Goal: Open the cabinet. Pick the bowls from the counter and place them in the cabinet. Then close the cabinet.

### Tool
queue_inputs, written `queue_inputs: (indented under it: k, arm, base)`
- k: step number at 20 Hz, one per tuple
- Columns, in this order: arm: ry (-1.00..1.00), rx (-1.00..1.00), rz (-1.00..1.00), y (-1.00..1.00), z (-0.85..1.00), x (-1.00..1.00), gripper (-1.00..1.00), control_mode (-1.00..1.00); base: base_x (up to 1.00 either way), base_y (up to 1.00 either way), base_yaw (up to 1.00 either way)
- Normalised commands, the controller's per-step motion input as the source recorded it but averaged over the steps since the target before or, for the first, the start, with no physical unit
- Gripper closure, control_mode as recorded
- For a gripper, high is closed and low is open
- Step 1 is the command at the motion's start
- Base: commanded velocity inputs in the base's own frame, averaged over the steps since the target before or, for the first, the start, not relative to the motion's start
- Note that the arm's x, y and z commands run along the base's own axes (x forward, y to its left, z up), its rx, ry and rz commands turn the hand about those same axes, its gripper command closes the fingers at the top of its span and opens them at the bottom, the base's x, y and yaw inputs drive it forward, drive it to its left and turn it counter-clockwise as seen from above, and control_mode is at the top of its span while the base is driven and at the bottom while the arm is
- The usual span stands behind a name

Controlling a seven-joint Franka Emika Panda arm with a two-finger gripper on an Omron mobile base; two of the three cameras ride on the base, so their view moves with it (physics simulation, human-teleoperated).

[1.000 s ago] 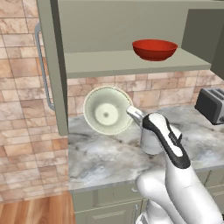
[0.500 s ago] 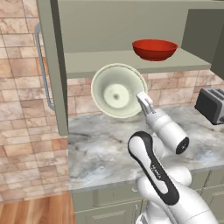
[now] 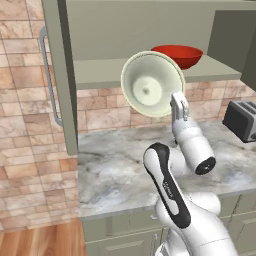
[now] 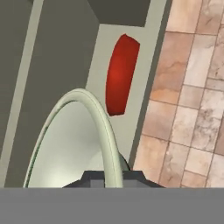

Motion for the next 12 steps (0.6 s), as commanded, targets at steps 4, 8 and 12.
queue_inputs:
  k: [4, 8, 12]
  arm:
    - [0.44, 0.03, 0.01, 0.00, 1.00, -0.40, 1.00, -1.00]
    - [0.48, 0.00, 0.06, 0.00, 1.00, -0.70, 1.00, -1.00]
    - [0.49, 0.04, 0.03, 0.00, 0.91, -0.73, 1.00, -1.00]
  base:
    - [0.00, 0.00, 0.00]
    - [0.00, 0.00, 0.00]
    - [0.00, 0.00, 0.00]
